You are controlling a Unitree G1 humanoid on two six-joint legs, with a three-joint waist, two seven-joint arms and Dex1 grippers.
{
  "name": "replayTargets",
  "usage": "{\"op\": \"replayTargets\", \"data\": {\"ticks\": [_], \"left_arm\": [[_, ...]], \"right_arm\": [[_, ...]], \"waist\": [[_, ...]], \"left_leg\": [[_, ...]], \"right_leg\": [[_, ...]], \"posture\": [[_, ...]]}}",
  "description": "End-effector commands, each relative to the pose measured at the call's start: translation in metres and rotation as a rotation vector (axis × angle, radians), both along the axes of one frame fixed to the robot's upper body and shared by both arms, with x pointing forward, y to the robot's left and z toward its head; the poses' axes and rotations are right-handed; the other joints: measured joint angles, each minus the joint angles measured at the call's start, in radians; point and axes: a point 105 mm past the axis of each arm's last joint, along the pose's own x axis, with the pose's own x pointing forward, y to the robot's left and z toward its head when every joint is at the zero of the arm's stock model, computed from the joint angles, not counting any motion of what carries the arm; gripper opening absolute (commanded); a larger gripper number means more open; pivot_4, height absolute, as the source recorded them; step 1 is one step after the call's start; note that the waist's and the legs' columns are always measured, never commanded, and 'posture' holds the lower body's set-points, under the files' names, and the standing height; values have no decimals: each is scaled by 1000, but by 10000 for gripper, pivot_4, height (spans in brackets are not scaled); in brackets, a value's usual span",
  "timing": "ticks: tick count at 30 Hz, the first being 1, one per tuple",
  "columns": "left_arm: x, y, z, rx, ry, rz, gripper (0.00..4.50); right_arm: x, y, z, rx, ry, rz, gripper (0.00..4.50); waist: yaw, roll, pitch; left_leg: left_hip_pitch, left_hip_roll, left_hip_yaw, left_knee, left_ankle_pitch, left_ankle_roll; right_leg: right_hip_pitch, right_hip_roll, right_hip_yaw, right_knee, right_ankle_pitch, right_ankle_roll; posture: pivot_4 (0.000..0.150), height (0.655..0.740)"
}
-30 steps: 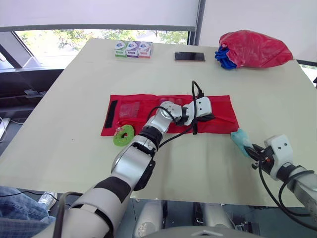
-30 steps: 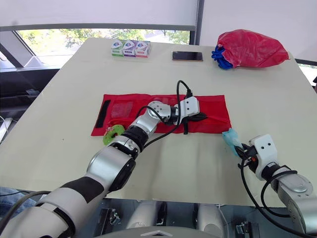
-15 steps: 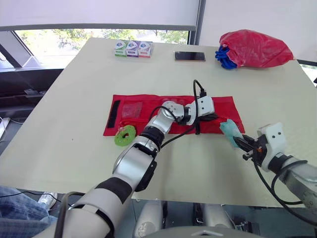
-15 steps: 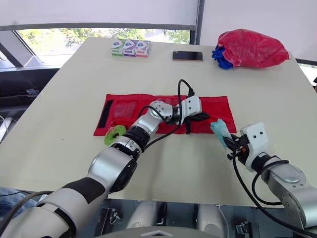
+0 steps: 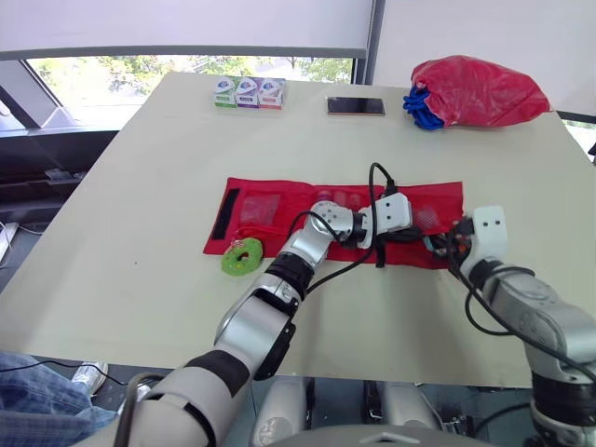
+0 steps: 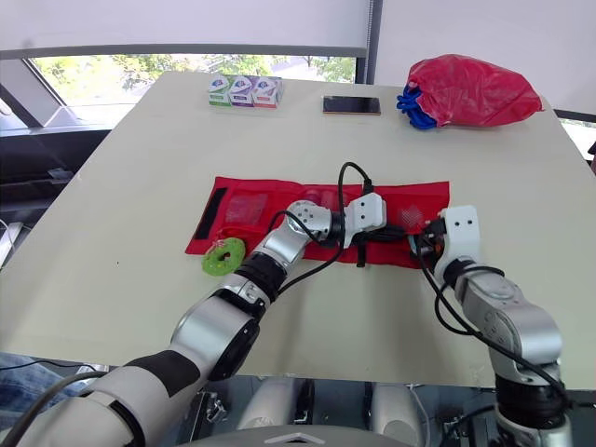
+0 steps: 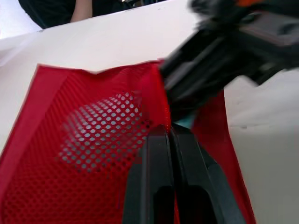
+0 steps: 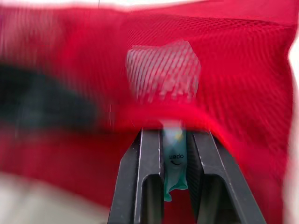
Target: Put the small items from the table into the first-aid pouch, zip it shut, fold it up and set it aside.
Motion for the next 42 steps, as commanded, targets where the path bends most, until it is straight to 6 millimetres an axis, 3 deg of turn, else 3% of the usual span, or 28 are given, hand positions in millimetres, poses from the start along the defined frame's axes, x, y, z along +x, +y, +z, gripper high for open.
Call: {"op": "replayTargets", "data": {"ticks": [1,3,4,6,9,20,23,31,34,35,36,40,42], "left_arm": [[-11,-15,12,-28,-27,-59,0],[-11,-18,14,-32,-28,-58,0],[-11,-18,14,-33,-28,-54,0],[-8,-18,15,-36,-25,-39,0],[-5,-18,14,-38,-16,-25,0],[3,-18,15,-43,3,16,0],[1,-20,13,-43,11,6,0],[-5,-19,20,-97,70,-36,0],[-12,-13,30,-150,115,-95,8103],[-14,-9,33,-167,119,-114,14361],[-17,-4,36,-174,127,-135,17145],[-25,25,48,-175,182,-208,34320],[-25,53,55,-151,202,-215,42379]], "right_arm": [[13,0,19,36,-99,-71,870],[16,5,19,43,-105,-71,10912],[14,7,18,43,-108,-57,13564],[9,8,16,28,-104,-33,24361],[-3,9,10,-57,-90,53,32599],[-52,1,17,-149,-99,248,32599],[-66,-9,20,-170,-94,258,32599],[-73,-51,27,-189,-115,128,32599],[-71,-58,18,-165,-87,89,33733],[-70,-61,14,-152,-74,73,33733],[-68,-63,9,-150,-59,63,33733],[-57,-72,-8,-127,-11,12,33733],[-54,-68,-15,-46,5,12,33733]], "waist": [[-1,1,0],[0,1,0],[0,1,0],[0,1,-1],[1,1,-1],[-2,2,-1],[2,3,-1],[0,3,-1],[-2,3,-1],[-1,3,-1],[-1,3,-1],[-3,5,-2],[-4,6,-2]], "left_leg": [[0,0,0,0,0,0],[0,-1,0,0,0,0],[0,-1,0,0,0,0],[0,-1,0,0,0,0],[0,-1,0,0,0,0],[1,0,0,0,0,0],[0,-1,-2,0,0,0],[1,0,-1,0,0,0],[1,0,0,0,0,0],[1,0,0,0,0,0],[1,1,0,0,0,0],[1,1,1,0,0,0],[2,1,1,0,0,0]], "right_leg": [[0,0,0,0,0,0],[0,0,0,0,0,0],[0,0,0,0,0,0],[0,0,0,0,0,0],[0,0,0,0,0,0],[0,2,1,0,0,0],[0,2,2,0,-1,1],[0,2,4,0,-1,1],[0,2,4,0,-1,1],[0,2,4,0,-1,1],[0,3,4,0,-1,1],[0,3,6,0,-1,1],[0,3,7,0,-1,1]], "posture": [[1500,7400],[1500,7400],[1500,7400],[1500,7400],[1500,7400],[1500,7400],[1500,7400],[1500,7400],[1500,7400],[1500,7400],[1500,7400],[1500,7400],[1500,7400]]}}
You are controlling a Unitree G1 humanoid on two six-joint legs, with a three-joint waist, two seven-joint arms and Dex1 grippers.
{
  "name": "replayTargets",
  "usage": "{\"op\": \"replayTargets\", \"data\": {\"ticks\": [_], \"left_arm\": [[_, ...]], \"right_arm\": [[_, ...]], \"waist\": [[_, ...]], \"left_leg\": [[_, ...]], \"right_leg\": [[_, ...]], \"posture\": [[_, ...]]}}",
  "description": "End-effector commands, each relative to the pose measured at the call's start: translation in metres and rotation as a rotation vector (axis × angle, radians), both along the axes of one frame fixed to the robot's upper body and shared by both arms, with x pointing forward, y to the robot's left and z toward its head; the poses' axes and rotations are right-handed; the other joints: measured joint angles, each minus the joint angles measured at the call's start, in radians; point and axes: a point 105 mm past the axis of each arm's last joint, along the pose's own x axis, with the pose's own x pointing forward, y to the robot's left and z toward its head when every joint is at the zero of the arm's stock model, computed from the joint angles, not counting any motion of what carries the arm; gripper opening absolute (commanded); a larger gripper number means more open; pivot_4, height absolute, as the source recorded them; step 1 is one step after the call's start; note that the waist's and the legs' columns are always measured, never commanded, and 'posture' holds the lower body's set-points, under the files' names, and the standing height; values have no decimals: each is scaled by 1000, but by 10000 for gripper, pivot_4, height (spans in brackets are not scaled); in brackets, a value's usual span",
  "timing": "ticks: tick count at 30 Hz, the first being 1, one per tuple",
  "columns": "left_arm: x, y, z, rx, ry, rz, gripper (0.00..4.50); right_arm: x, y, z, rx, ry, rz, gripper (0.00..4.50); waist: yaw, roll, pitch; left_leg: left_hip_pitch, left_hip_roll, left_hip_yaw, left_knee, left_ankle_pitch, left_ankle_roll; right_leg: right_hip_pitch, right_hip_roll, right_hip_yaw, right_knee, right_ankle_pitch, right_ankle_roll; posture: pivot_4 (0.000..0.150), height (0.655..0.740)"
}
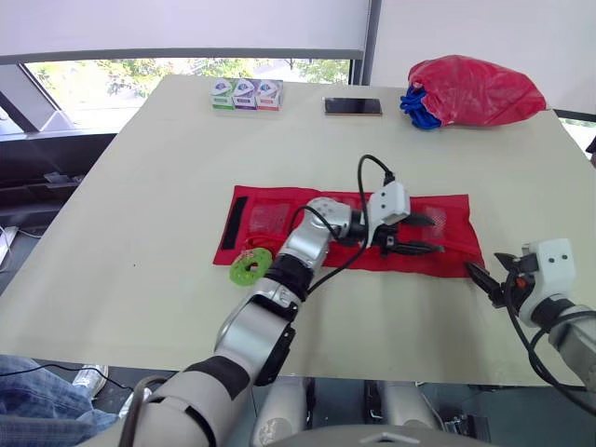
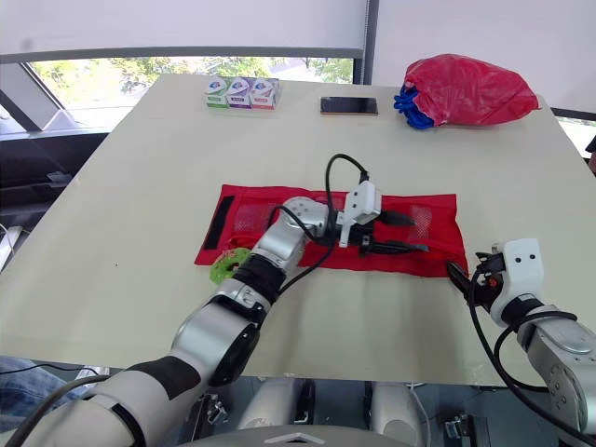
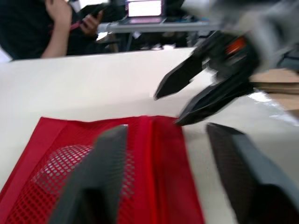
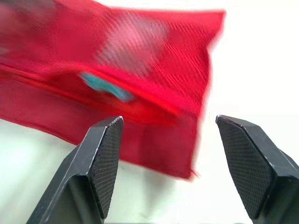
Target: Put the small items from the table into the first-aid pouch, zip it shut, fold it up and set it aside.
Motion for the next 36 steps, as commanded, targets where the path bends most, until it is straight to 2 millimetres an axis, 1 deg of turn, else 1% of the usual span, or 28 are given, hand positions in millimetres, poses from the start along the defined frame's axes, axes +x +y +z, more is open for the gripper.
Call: {"op": "replayTargets", "data": {"ticks": [1,3,5,6,7,8,10,11,12,13,14,18,21,24,27,29,31,32,33,36], "left_arm": [[-6,35,24,-9,6,-52,44664],[-8,58,25,38,15,-56,44664],[-10,76,25,80,25,-51,44664],[-11,83,24,99,29,-48,45000],[-13,92,25,110,37,-45,45000],[-15,100,27,113,47,-39,45000],[-21,114,33,112,49,-25,45000],[-23,118,34,110,44,-16,45000],[-24,121,35,110,38,-8,45000],[-25,123,36,111,29,1,45000],[-26,126,39,107,3,23,45000],[-32,137,51,92,-31,83,45000],[-36,143,56,108,-45,108,45000],[-40,147,59,105,-41,115,45000],[-47,149,62,81,-14,119,45000],[-49,148,61,83,-10,126,45000],[-49,148,61,84,-19,145,45000],[-49,148,61,87,-26,152,45000],[-48,149,62,92,-36,162,45000],[-47,150,62,100,-39,182,45000]], "right_arm": [[7,7,2,92,-35,5,33733],[10,11,0,142,-39,9,33733],[14,13,-1,190,-44,4,33733],[15,14,-1,210,-43,4,29857],[16,16,-3,224,-35,10,28625],[16,17,-4,225,-25,19,25932],[17,18,-5,219,-16,41,15459],[17,17,-5,217,-17,42,13317],[17,16,-5,216,-19,39,7622],[17,15,-4,214,-20,34,3360],[16,8,-3,197,-21,18,654],[9,-25,0,91,-8,-63,654],[0,-61,1,-22,22,-168,654],[-5,-88,4,-112,35,-258,654],[-12,-123,7,-316,59,-357,654],[-15,-131,6,-375,69,-374,654],[-15,-132,6,-386,64,-368,654],[-15,-131,6,-405,58,-358,654],[-14,-131,12,-440,28,-345,654],[-16,-124,22,-467,-32,-285,9630]], "waist": [[-5,0,0],[-5,1,0],[-4,2,-1],[-1,2,-1],[2,2,-1],[2,2,-1],[1,2,-1],[1,2,-1],[1,2,-1],[1,2,-1],[2,2,-1],[3,2,-1],[6,2,-1],[4,2,-1],[2,2,-1],[3,2,-1],[2,2,-1],[1,2,-1],[0,2,-1],[0,2,-1]], "left_leg": [[0,0,0,0,0,0],[0,1,0,0,0,0],[0,2,-1,-1,0,0],[0,2,0,-1,0,0],[0,1,-1,-1,0,0],[0,1,-1,0,0,0],[0,0,0,0,0,0],[0,0,0,0,0,0],[0,0,0,0,0,0],[0,0,0,-1,0,0],[0,1,-1,-1,0,0],[0,1,0,-1,0,0],[0,0,0,0,0,0],[0,-1,1,0,0,0],[0,-1,1,0,0,0],[0,-2,1,-1,0,0],[0,-1,0,0,0,0],[0,-1,1,-1,0,0],[0,-1,1,-1,0,0],[1,0,1,-1,0,0]], "right_leg": [[0,1,0,0,0,0],[0,2,1,0,0,0],[0,3,1,0,0,0],[0,3,2,0,0,0],[0,3,2,0,0,0],[0,3,3,0,0,0],[0,3,6,-1,0,0],[0,3,6,-1,0,0],[0,3,6,-1,0,0],[0,3,6,-1,0,0],[0,4,6,-1,0,0],[0,4,7,0,-1,-1],[0,4,7,-1,-1,-1],[0,4,10,-1,-1,0],[0,4,11,-1,-1,0],[0,5,13,-1,-3,-1],[0,7,14,-1,-4,-1],[0,10,18,-1,-4,-1],[0,12,20,-1,-4,-1],[0,14,22,-1,-5,1]], "posture": [[1500,7400],[1500,7400],[1500,7400],[1500,7400],[1500,7400],[1500,7400],[1500,7400],[1500,7400],[1500,7400],[1500,7400],[1500,7400],[1500,7400],[1500,7400],[1500,7400],[1500,7400],[1500,7400],[1500,7400],[1500,7400],[1500,7400],[1500,7400]]}}
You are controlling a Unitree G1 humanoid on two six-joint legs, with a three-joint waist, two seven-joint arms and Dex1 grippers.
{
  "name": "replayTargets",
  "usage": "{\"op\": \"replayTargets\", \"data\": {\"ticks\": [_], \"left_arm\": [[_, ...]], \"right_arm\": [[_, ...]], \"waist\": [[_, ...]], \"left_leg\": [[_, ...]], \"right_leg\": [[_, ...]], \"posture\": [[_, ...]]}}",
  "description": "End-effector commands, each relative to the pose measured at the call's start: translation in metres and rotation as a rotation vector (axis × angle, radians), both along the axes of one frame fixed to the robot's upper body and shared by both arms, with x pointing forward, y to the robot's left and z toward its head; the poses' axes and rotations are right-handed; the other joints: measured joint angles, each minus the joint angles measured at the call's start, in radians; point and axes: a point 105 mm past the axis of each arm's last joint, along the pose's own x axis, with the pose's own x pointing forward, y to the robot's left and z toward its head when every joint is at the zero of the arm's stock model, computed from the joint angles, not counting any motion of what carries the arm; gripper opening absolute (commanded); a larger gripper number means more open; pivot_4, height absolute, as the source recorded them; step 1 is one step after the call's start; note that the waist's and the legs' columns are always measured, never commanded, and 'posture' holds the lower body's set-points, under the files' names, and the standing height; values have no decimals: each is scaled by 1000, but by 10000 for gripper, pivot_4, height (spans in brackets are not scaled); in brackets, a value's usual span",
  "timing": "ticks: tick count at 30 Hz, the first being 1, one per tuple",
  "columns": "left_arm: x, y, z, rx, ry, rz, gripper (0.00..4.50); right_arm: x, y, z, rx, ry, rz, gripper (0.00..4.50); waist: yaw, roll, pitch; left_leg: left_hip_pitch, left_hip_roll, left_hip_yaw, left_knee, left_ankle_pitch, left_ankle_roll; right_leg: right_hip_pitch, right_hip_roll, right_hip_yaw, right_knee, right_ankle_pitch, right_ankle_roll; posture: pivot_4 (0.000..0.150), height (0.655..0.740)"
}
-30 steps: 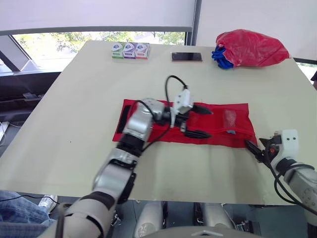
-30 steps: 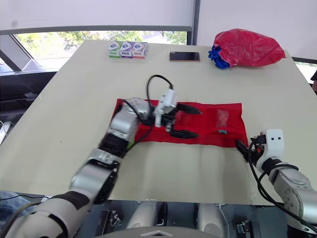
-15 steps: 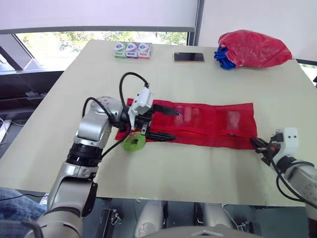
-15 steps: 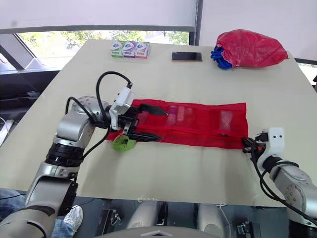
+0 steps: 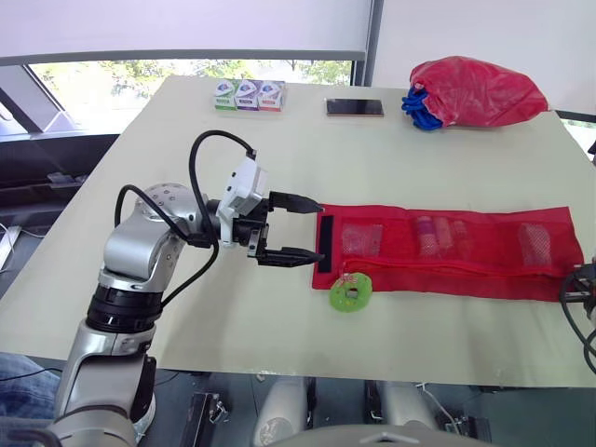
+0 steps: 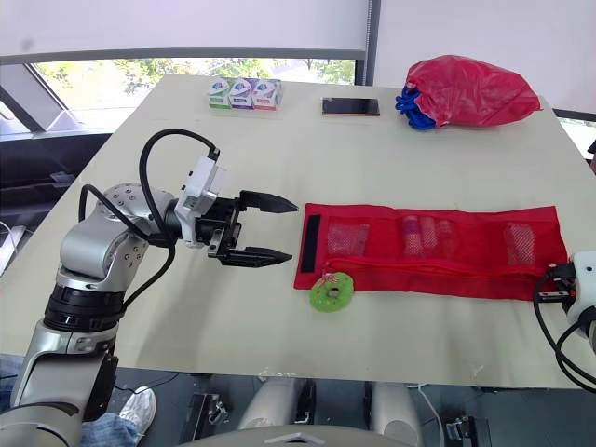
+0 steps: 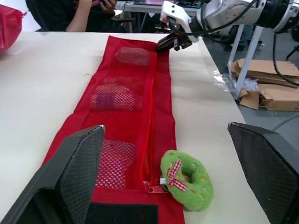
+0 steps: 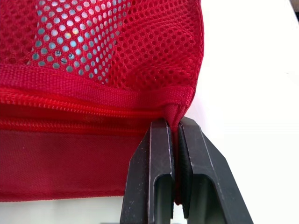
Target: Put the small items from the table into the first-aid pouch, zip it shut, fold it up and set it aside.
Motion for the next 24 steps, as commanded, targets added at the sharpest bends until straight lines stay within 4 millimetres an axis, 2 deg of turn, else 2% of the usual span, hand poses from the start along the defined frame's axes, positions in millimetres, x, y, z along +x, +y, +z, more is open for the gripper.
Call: {"op": "replayTargets", "data": {"ticks": [1,4,7,8,10,12,15,18,22,24], "left_arm": [[-2,2,10,7,-51,15,45000],[3,6,2,22,-29,93,45000],[8,9,-2,-17,37,177,45000],[8,9,-3,-26,51,186,45000],[13,13,-8,-54,96,249,45000],[21,20,-18,-82,169,321,45000],[19,20,-32,-100,283,345,45000],[26,22,-47,-130,391,445,45000],[20,22,-65,-122,643,499,45000],[25,25,-71,-130,703,555,45000]], "right_arm": [[0,6,27,-73,-88,87,14662],[-17,19,31,-51,-53,223,28762],[-32,23,44,1,-52,289,41706],[-34,25,47,11,-56,307,44295],[-40,41,61,45,-83,416,44295],[-46,68,73,93,-116,573,44295],[-52,97,79,156,-135,713,44295],[-56,127,84,225,-160,842,44295],[-54,149,91,271,-209,915,44295],[-53,159,92,298,-214,939,44295]], "waist": [[0,0,0],[2,0,0],[1,0,0],[1,0,0],[-1,0,0],[-2,0,0],[-1,0,0],[1,-1,0],[2,-2,0],[1,-2,0]], "left_leg": [[0,0,0,0,0,0],[0,1,0,0,0,0],[0,1,0,0,0,0],[0,1,1,0,0,0],[1,1,2,0,0,0],[2,2,2,0,0,0],[3,3,2,-1,0,0],[2,3,2,-1,0,0],[1,3,1,0,0,0],[2,3,1,0,0,0]], "right_leg": [[0,0,0,0,0,0],[0,1,2,0,0,0],[0,1,2,0,0,1],[0,1,3,0,0,1],[0,1,4,0,-1,1],[0,2,4,0,-1,1],[0,4,4,0,-1,1],[0,3,4,0,-1,1],[0,2,4,0,-1,1],[0,2,4,0,-1,1]], "posture": [[1500,7400],[1500,7400],[1500,7400],[1500,7400],[1500,7400],[1500,7400],[1500,7400],[1500,7400],[1500,7400],[1500,7400]]}}
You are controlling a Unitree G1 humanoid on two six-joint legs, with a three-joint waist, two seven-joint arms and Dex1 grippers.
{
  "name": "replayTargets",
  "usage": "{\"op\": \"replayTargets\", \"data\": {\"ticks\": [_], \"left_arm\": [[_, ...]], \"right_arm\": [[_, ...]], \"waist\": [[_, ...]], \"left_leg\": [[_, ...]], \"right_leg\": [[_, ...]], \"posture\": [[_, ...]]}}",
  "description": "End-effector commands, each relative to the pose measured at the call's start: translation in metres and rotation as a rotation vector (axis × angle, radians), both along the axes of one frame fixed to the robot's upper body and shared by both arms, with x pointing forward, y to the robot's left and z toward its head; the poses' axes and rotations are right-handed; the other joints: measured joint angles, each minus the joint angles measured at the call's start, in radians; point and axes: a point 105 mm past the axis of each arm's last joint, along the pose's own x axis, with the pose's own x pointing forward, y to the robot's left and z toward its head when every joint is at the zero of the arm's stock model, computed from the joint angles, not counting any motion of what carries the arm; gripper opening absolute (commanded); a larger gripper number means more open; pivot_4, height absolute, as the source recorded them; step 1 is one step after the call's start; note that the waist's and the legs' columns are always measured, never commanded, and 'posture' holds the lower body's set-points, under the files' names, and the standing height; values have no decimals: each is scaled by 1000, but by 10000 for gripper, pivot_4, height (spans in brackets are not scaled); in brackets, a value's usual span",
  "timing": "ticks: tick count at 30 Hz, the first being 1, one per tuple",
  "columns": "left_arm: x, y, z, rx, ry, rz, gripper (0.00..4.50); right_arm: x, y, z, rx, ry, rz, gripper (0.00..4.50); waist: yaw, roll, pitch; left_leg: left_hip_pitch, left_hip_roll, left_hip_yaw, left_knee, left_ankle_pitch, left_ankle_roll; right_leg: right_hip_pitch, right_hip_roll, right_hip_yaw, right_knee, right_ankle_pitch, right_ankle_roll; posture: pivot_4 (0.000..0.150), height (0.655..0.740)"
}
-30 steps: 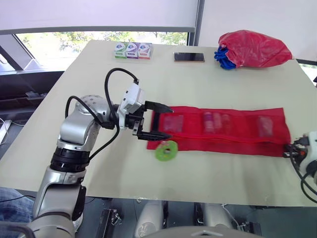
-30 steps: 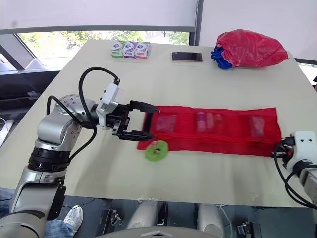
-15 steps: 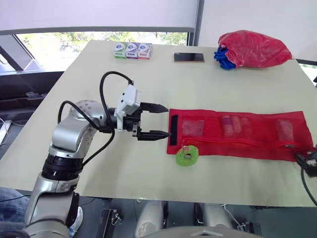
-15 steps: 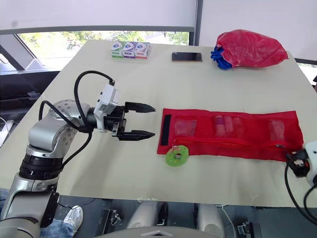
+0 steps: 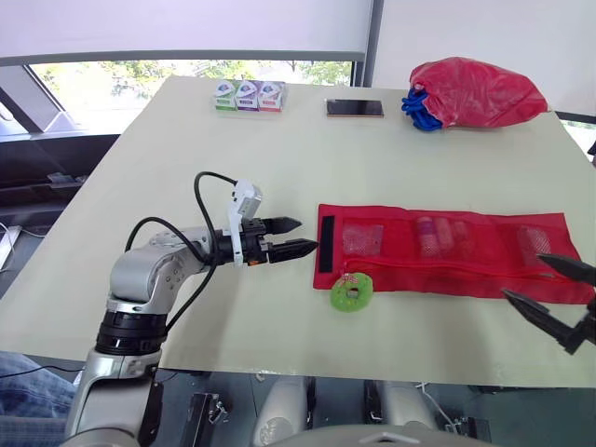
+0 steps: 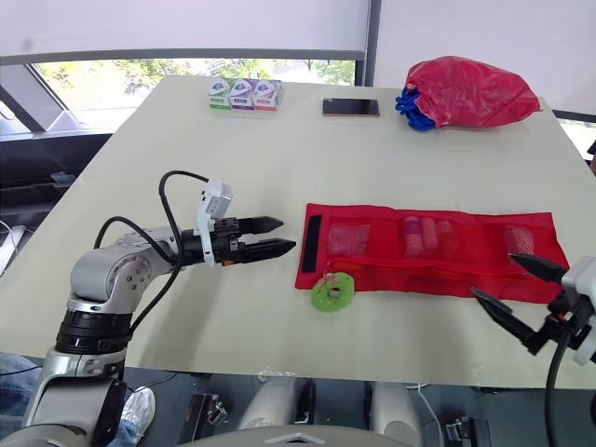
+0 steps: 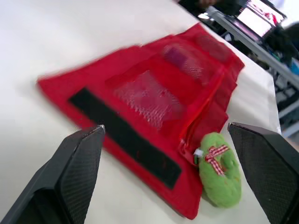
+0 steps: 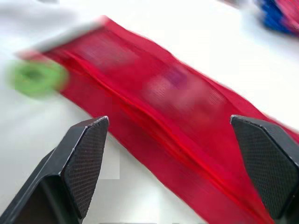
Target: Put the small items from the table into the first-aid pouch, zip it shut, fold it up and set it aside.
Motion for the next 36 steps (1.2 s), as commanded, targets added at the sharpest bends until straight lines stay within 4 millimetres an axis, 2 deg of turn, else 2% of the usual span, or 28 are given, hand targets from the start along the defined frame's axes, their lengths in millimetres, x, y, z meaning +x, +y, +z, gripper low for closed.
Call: {"op": "replayTargets", "data": {"ticks": [1,5,13,21,24,25,26,29,32,33,36], "left_arm": [[8,6,-1,-37,93,89,45000],[14,4,-11,-67,222,154,45000],[5,-35,-24,-102,378,66,45000],[-1,-49,-19,-258,527,30,45000],[2,-48,-13,-338,557,36,31052],[2,-48,-12,-343,557,34,29094],[1,-48,-12,-340,556,35,23875],[1,-46,-15,-322,557,48,15968],[2,-45,-16,-323,558,64,2334],[2,-44,-16,-323,557,68,456],[3,-40,-14,-323,550,75,456]], "right_arm": [[0,19,7,50,-18,53,44295],[2,38,16,85,-39,108,44295],[9,65,38,136,-112,174,44295],[7,75,46,176,-119,196,44295],[1,83,48,211,-112,232,45000],[-1,85,46,208,-99,248,45000],[-4,87,45,204,-87,263,45000],[-9,91,41,181,-51,307,45000],[-10,91,37,125,-62,326,45000],[-9,90,36,105,-69,333,45000],[-8,91,32,60,-68,357,45000]], "waist": [[0,0,0],[1,0,0],[2,-1,-1],[2,-2,-1],[1,-2,-1],[0,-3,-1],[0,-3,-1],[1,-3,-1],[1,-3,-1],[1,-3,-1],[0,-3,-1]], "left_leg": [[0,0,0,0,0,0],[0,0,-1,0,0,0],[0,-1,-1,0,0,0],[-1,-2,-1,0,0,0],[-1,-2,-1,0,0,0],[-1,-2,-1,0,0,0],[-1,-2,-1,0,0,0],[-1,-2,-1,0,0,0],[-1,-2,-1,0,0,0],[-1,-2,-1,0,0,0],[-1,-2,-1,0,0,0]], "right_leg": [[0,0,0,0,0,0],[0,0,0,1,1,-2],[0,-1,0,0,3,-4],[0,-1,0,0,3,-3],[0,-1,-1,0,3,-3],[0,-1,-1,0,3,-3],[0,0,-1,0,3,-3],[0,-1,-1,0,3,-4],[0,-1,-1,0,3,-4],[0,-1,-1,0,3,-4],[0,-1,-1,0,2,-4]], "posture": [[1500,7400],[1500,7400],[1500,7400],[1500,7400],[1500,7400],[1500,7400],[1500,7400],[1500,7400],[1500,7400],[1500,7400],[1500,7400]]}}
